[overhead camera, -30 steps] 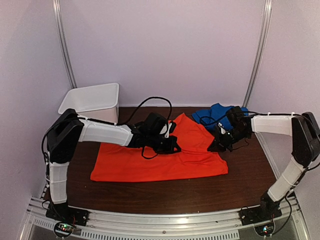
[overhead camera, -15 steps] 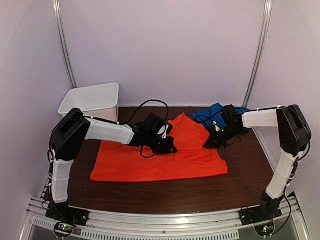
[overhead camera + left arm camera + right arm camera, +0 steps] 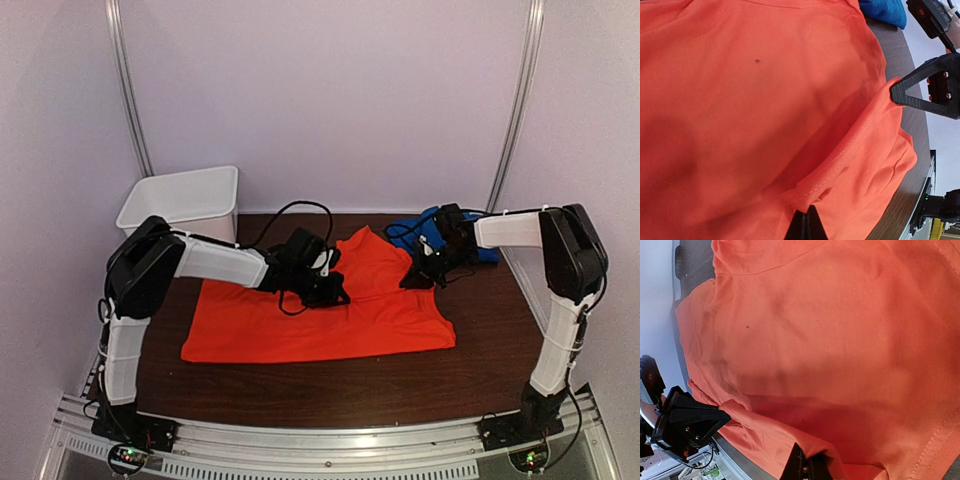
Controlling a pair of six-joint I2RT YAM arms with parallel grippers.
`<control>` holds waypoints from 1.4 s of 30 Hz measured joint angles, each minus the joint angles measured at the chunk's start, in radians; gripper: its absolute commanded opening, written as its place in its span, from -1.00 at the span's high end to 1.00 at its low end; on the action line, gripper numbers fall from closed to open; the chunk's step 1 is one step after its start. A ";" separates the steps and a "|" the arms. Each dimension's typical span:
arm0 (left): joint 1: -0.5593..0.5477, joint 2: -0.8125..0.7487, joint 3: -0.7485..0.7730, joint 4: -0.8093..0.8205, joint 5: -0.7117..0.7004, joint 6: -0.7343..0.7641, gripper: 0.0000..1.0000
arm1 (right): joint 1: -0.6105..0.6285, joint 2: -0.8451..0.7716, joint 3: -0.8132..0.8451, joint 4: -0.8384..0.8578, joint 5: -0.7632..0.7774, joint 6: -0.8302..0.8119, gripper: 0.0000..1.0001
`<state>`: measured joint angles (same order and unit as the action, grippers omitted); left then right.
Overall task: Fold and stack the mixed laundry pile
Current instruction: Fold the 1/3-folded T-shirt at the center of the board, then adjust the 1/3-folded shirt at the center of the board.
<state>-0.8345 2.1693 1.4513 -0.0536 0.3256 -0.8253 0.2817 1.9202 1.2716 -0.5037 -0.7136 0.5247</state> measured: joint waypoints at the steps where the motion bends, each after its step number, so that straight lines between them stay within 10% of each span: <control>1: 0.000 0.004 0.000 0.000 0.000 0.000 1.00 | 0.000 0.007 0.001 -0.002 0.000 -0.002 0.97; 5: 0.004 0.015 0.000 -0.001 -0.008 -0.003 0.96 | 0.000 0.022 0.003 -0.008 0.000 -0.004 0.57; 11: 0.045 0.015 0.017 -0.069 -0.029 0.009 0.20 | -0.021 0.022 0.072 -0.037 0.015 -0.019 0.04; 26: 0.113 -0.534 -0.426 -0.248 0.043 0.182 -0.01 | 0.050 -0.278 -0.152 -0.108 -0.010 -0.105 0.30; 42: 0.110 -0.581 -0.552 -0.245 0.051 0.130 0.01 | 0.098 0.002 -0.097 0.067 -0.034 -0.026 0.42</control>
<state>-0.7246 1.5887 0.8993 -0.2989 0.3771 -0.6956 0.3801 1.9217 1.1744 -0.4366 -0.7479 0.4984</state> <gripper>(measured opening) 0.494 0.289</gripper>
